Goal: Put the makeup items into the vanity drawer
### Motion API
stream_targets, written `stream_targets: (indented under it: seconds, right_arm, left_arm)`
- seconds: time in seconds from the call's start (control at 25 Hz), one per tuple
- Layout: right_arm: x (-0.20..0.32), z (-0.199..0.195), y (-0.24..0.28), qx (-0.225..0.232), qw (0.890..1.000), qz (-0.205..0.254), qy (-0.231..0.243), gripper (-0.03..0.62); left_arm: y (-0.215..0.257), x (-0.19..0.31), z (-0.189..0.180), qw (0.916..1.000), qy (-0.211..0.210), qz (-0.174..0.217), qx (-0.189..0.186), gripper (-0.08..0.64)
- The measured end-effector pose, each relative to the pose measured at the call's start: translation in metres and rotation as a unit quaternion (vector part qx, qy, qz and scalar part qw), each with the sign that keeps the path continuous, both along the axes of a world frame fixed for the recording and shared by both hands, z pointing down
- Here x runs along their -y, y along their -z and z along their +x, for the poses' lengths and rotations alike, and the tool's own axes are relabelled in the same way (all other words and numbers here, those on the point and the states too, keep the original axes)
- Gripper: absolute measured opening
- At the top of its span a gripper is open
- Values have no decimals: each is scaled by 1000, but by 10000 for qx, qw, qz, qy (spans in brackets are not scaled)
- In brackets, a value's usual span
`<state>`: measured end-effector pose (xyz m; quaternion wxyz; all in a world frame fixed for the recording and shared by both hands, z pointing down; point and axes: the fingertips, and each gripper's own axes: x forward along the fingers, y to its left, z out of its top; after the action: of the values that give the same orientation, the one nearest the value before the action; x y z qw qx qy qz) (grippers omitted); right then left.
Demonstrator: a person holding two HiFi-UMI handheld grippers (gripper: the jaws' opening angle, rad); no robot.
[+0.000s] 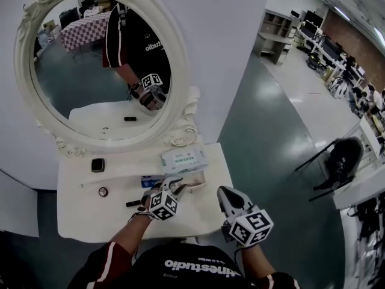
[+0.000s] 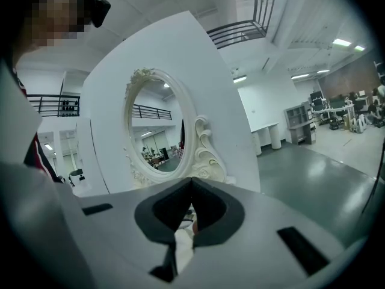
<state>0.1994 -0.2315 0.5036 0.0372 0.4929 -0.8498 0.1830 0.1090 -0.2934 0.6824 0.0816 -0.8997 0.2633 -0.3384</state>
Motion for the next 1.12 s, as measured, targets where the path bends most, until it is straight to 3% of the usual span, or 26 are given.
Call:
stream_targets:
  seconds: [0.56, 1.12]
  right_arm:
    - [-23, -71, 22, -75, 9996, 153, 246, 3]
    - [-61, -153, 33, -95, 9983, 259, 515, 3]
  left_arm:
    - [39, -36, -92, 9938, 789, -185, -756, 103]
    - [83, -94, -209, 9728, 1691, -149, -1577, 103]
